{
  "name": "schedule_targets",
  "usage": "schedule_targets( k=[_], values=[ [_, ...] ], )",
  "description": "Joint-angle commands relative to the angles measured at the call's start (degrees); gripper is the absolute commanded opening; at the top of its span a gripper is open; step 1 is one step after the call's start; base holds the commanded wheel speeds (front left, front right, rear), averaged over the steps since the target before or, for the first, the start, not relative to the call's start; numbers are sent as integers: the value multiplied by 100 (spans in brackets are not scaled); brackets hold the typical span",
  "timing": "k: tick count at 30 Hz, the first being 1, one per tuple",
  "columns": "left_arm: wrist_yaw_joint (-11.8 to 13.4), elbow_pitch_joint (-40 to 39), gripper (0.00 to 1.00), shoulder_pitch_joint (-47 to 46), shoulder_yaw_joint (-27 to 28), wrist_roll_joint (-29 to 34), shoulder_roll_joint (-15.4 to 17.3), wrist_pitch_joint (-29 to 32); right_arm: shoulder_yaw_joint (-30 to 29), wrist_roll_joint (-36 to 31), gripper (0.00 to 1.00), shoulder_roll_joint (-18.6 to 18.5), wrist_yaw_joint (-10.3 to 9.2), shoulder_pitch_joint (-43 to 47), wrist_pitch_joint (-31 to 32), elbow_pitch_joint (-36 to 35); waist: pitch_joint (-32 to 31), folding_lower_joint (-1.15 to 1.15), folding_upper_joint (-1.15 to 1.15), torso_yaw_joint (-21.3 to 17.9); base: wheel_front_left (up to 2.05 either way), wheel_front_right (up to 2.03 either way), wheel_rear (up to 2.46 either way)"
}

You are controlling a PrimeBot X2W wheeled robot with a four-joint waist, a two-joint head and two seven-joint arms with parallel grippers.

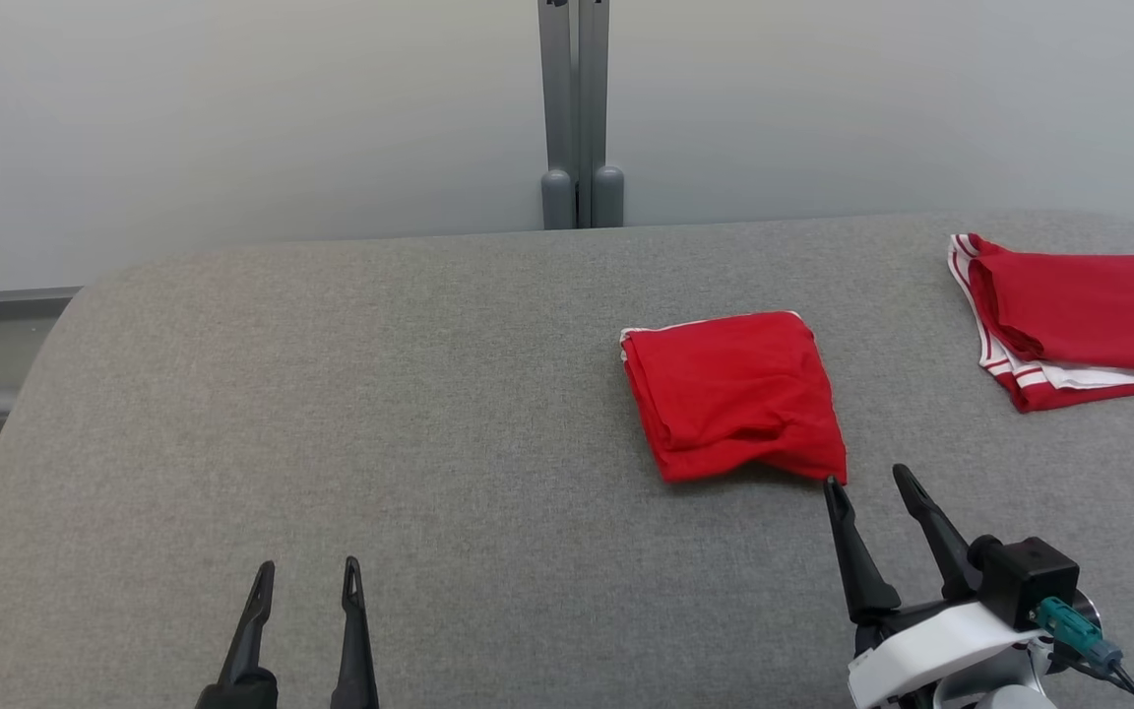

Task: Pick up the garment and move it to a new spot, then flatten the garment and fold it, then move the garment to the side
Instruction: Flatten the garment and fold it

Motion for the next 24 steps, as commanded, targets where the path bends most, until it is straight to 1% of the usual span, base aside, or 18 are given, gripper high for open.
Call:
schedule_targets(
  k=[1, 24],
  values=[
    [11, -21, 100, 92, 6, 46, 11, 2, -17, 39, 100, -8, 2, 63, -13, 10, -2, 0, 0, 0, 0, 0, 0],
    [23, -15, 100, 32, -54, 5, 11, 3, -22, 62, 100, -11, 2, 83, -13, 40, 11, 0, 0, 7, 0, 0, 0]
  ],
)
